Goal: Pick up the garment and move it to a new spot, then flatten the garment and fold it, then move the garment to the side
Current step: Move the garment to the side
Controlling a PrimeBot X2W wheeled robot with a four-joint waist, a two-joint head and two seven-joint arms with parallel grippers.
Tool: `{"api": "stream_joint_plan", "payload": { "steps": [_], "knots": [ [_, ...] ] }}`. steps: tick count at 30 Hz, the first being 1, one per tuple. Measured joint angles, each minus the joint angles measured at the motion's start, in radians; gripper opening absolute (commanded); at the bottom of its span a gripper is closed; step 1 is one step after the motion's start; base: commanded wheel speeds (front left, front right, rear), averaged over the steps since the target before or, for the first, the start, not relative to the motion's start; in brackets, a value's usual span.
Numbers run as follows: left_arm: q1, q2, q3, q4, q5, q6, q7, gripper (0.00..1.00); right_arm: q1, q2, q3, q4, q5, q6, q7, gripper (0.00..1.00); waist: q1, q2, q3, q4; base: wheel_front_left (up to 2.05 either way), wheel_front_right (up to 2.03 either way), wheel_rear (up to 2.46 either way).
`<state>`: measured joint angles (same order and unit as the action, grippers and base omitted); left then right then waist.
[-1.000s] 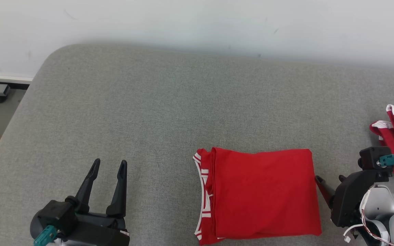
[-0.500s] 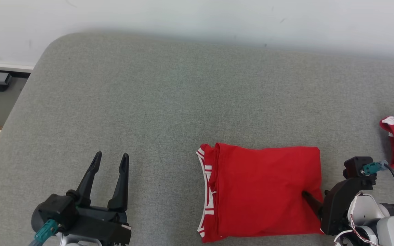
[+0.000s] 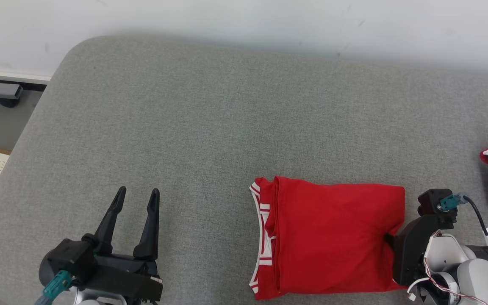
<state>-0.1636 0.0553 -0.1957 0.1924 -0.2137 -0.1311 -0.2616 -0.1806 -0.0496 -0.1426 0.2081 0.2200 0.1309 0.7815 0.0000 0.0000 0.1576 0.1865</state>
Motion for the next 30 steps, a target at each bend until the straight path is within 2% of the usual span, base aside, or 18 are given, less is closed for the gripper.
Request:
{"api": "stream_joint_plan", "payload": {
  "steps": [13,23,30],
  "knots": [
    [0.000,-0.001,0.016,-0.002,0.002,0.000,0.000,1.00,-0.031,0.001,0.034,-0.023,-0.048,0.000,-0.042,0.00,0.0000,0.0000,-0.006,-0.024,0.00,0.00,0.00],
    [-0.002,0.001,0.018,-0.011,0.007,0.000,0.000,1.00,-0.134,0.001,0.067,-0.058,-0.113,0.000,-0.045,0.00,0.0000,0.0001,-0.004,-0.105,0.00,0.00,0.00],
    [-0.011,0.006,0.011,-0.011,0.011,0.000,0.000,1.00,-0.232,0.001,0.079,-0.039,-0.150,0.000,-0.079,0.00,0.0000,0.0001,0.007,-0.164,0.00,0.00,0.00]
  ]
}}
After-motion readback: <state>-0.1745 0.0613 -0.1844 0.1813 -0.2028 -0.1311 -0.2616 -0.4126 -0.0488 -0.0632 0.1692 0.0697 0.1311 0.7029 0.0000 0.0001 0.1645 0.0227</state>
